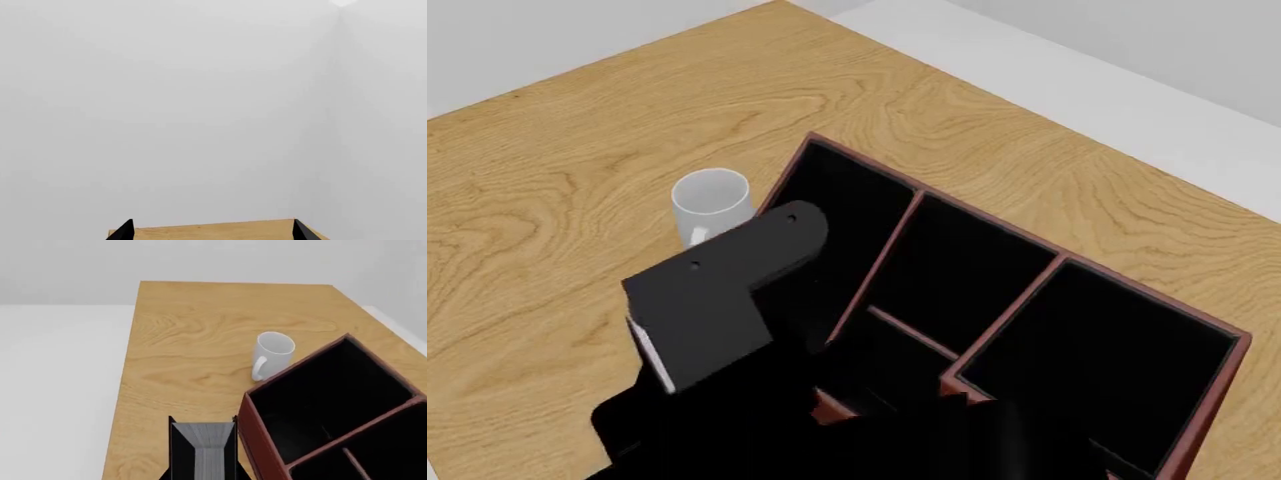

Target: Pick up the book and place it in the right compartment of the caddy.

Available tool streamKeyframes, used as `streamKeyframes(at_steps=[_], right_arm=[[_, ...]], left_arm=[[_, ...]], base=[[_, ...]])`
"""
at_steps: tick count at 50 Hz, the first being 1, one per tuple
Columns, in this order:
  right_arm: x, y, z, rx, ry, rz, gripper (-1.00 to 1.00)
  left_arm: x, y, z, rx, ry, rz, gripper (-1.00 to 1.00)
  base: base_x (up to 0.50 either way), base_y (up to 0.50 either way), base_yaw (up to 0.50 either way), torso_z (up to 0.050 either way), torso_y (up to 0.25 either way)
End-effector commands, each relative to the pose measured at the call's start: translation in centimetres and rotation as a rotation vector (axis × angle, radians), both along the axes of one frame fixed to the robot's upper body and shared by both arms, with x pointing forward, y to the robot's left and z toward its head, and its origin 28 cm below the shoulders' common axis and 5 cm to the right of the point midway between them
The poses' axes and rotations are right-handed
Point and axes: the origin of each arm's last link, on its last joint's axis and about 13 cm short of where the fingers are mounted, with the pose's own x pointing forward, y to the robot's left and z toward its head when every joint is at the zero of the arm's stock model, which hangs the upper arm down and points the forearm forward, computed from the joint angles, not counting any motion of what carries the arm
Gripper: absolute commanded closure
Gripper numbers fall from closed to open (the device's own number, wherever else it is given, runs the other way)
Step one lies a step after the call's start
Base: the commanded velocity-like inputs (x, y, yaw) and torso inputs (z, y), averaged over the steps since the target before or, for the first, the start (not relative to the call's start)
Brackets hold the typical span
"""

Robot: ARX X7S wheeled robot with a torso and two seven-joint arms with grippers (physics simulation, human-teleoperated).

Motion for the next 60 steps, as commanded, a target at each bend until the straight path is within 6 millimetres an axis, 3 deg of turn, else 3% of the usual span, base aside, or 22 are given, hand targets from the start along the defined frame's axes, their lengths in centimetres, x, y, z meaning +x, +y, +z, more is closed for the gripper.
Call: streamKeyframes(at_steps=[1, 24, 60], right_arm=[[1.0, -1.0, 3.1, -0.016, -0.048, -0.068, 1.0], [1.0, -3.5, 9.4, -0.01, -0.145, -0.178, 1.0], [2.4, -8.0, 14.6, 0.019, -0.095, -0.38, 1.0]], left_arm=[[0.0, 0.0, 0.0, 0.001, 0.001, -0.001, -1.0], [0.1, 0.1, -0.1, -0.005, 0.005, -0.001, -1.0], [-0.1, 0.0, 0.1, -0.006, 0.001, -0.002, -1.0]], base=[[0.0, 0.0, 0.0, 0.0, 0.0], [0.0, 0.0, 0.0, 0.001, 0.001], [0.0, 0.0, 0.0, 0.0, 0.001]])
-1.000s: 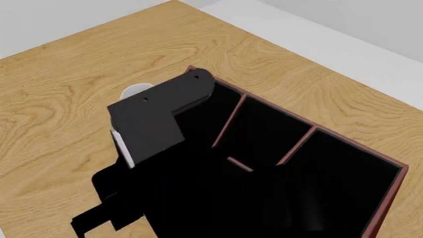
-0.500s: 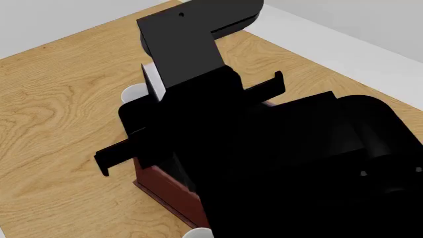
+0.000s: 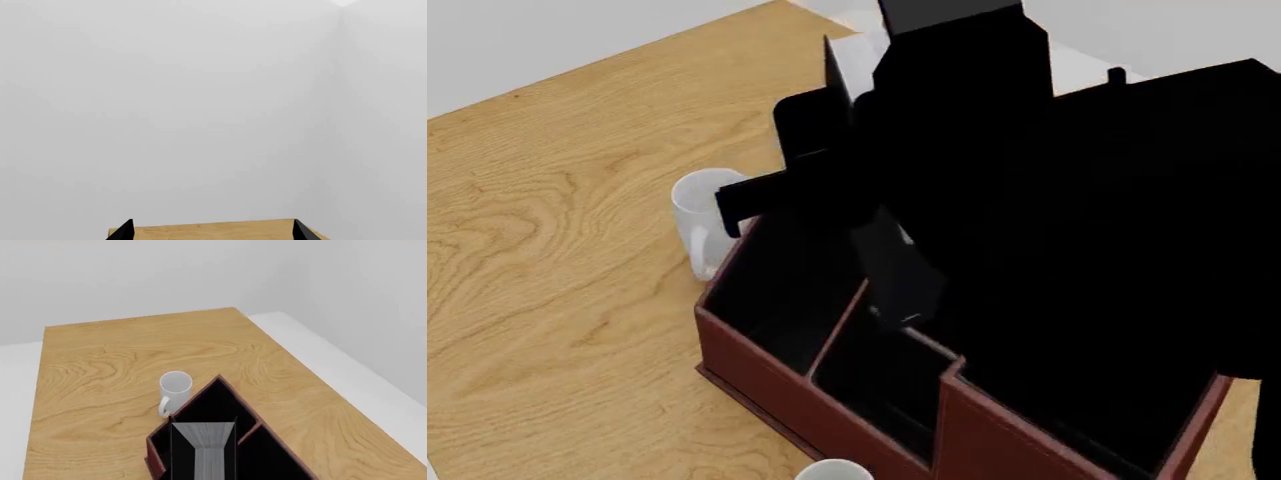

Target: Pick up the book and place it in the right compartment of the caddy.

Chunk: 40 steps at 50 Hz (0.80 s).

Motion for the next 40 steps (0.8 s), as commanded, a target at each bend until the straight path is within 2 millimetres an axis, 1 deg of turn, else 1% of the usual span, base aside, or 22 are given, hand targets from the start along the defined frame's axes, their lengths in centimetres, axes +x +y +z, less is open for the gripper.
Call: streamKeyframes(at_steps=[1, 7, 12, 17, 18, 32, 40], right_arm=[[0.2, -1.9, 2.4, 0.009, -0.026, -0.1, 1.0], [0.1, -2.8, 3.5, 0.051, -0.015, -0.144, 1.0], [0.3, -3.4, 4.4, 0.064, -0.002, -0.175, 1.0], [0.6, -4.3, 5.2, 0.082, 0.009, -0.24, 1.0], [0.8, -4.5, 5.3, 0.08, 0.002, -0.275, 1.0], [1.6, -6.1, 5.7, 0.085, 0.052, -0.376, 1.0], [2.1, -6.8, 5.4, 0.067, 0.095, -0.439, 1.0]], left_arm=[[0.0, 0.0, 0.0, 0.001, 0.001, -0.001, -1.0], [0.0, 0.0, 0.0, 0.0, 0.0, 0.001, -1.0], [-0.1, 0.0, 0.0, -0.002, -0.001, 0.001, -1.0], [0.0, 0.0, 0.0, -0.002, 0.001, 0.001, -1.0], [0.0, 0.0, -0.1, -0.003, 0.002, 0.002, -1.0], [0.3, 0.0, -0.2, -0.002, 0.006, 0.002, -1.0], [0.2, -0.2, -0.3, 0.006, 0.006, -0.003, -1.0]], base=[[0.0, 0.0, 0.0, 0.0, 0.0], [0.0, 0.0, 0.0, 0.0, 0.002], [0.0, 0.0, 0.0, 0.002, 0.0], [0.0, 0.0, 0.0, 0.0, 0.002], [0.0, 0.0, 0.0, 0.0, 0.0], [0.0, 0.0, 0.0, 0.0, 0.001], [0.0, 0.0, 0.0, 0.0, 0.0]])
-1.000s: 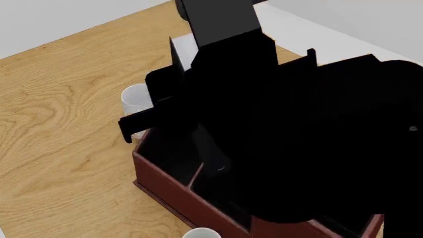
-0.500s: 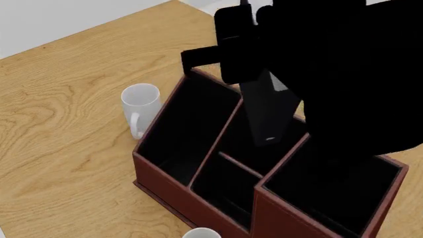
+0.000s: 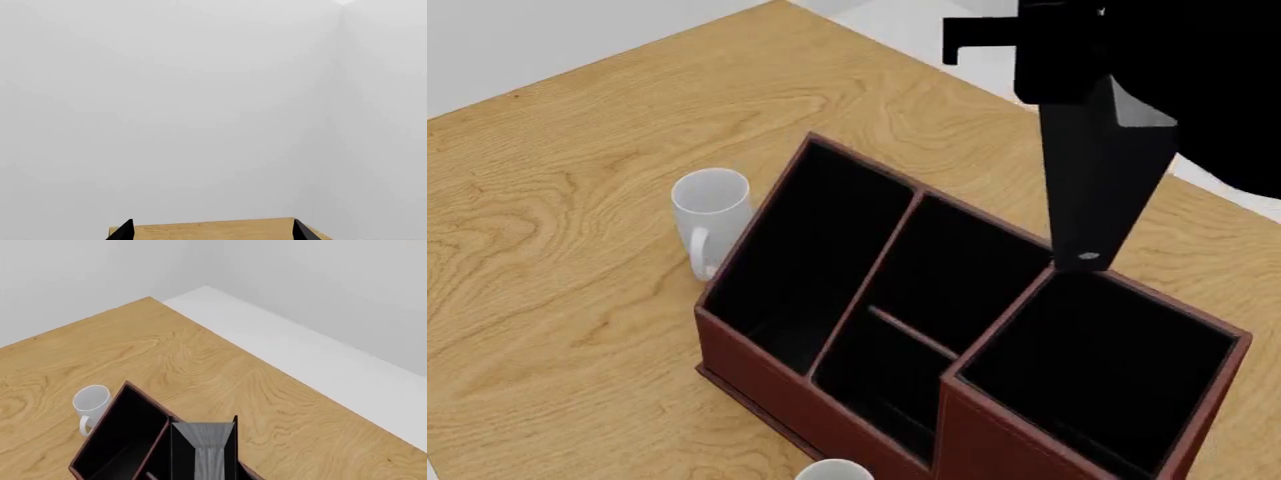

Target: Pick up the book and place it in the right compartment of the caddy.

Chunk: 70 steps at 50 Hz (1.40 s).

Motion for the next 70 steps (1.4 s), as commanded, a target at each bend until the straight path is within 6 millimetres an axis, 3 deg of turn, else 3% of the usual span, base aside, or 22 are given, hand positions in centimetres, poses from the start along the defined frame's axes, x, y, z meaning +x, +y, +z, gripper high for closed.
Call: streamKeyframes(at_steps=[1, 70], right_arm=[[0.5, -1.5, 0.3, -0.008, 0.024, -0.101, 1.0], [0.9, -0.8, -5.2, -0.076, 0.203, -0.064, 1.0]], left_arm=[[0.0, -0.2, -0.1, 0.007, 0.001, -0.006, -1.0], [0.0, 0.0, 0.0, -0.005, 0.0, -0.007, -1.0]], base=[[0.0, 0.0, 0.0, 0.0, 0.01], [0.0, 0.0, 0.0, 0.0, 0.001]])
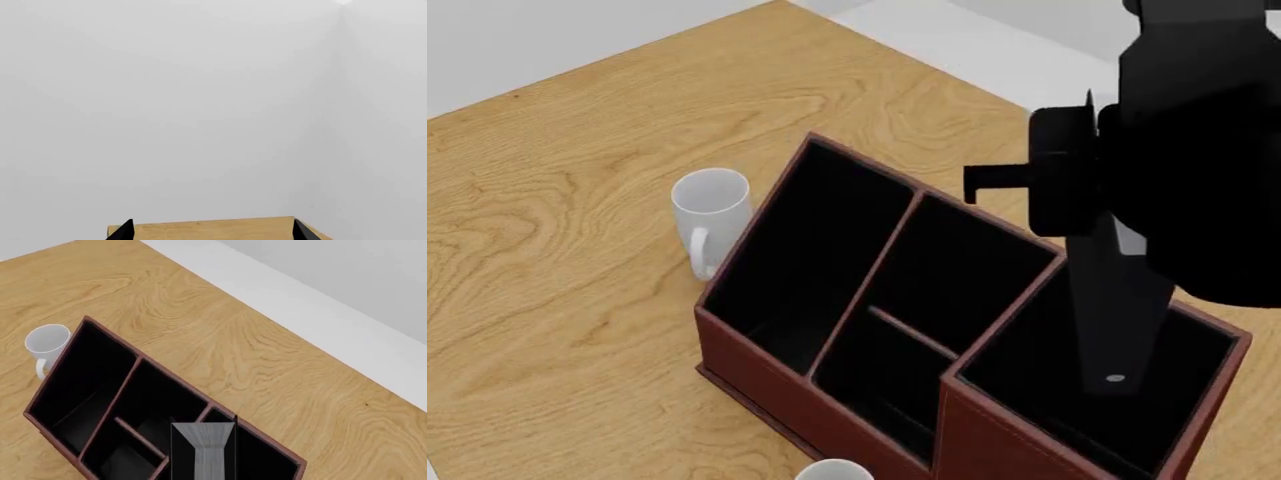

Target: Pick up the book and place it in the right compartment of the caddy.

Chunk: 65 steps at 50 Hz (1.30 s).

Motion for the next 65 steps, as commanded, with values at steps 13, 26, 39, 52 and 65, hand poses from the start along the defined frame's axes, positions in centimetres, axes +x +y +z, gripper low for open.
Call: streamKeyframes(at_steps=[13, 26, 39, 52, 65], right_arm=[[-0.3, -0.4, -0.8, -0.022, 0.031, -0.005, 1.0], [-0.4, -0.5, -1.6, -0.019, 0.047, -0.001, 1.0], [0.1, -0.3, -2.0, -0.077, 0.016, 0.029, 1.0], [0.6, -0.4, -3.1, -0.061, 0.03, 0.033, 1.0], [1.0, -1.1, -3.9, -0.082, 0.03, 0.014, 1.0]], left_arm=[[-0.1, 0.0, 0.0, 0.0, -0.002, -0.001, -1.0], [-0.2, 0.0, 0.1, -0.001, -0.003, 0.0, -1.0], [-0.1, 0.0, 0.0, 0.001, 0.0, 0.0, -1.0], [0.0, 0.0, -0.1, -0.001, 0.002, 0.001, -1.0], [0.0, -0.1, -0.1, 0.005, 0.004, 0.0, -1.0]], base=[[0.0, 0.0, 0.0, 0.001, 0.001], [0.0, 0.0, 0.0, 0.0, 0.002], [0.0, 0.0, 0.0, 0.001, 0.001], [0.0, 0.0, 0.0, 0.0, 0.002], [0.0, 0.0, 0.0, 0.0, 0.001]])
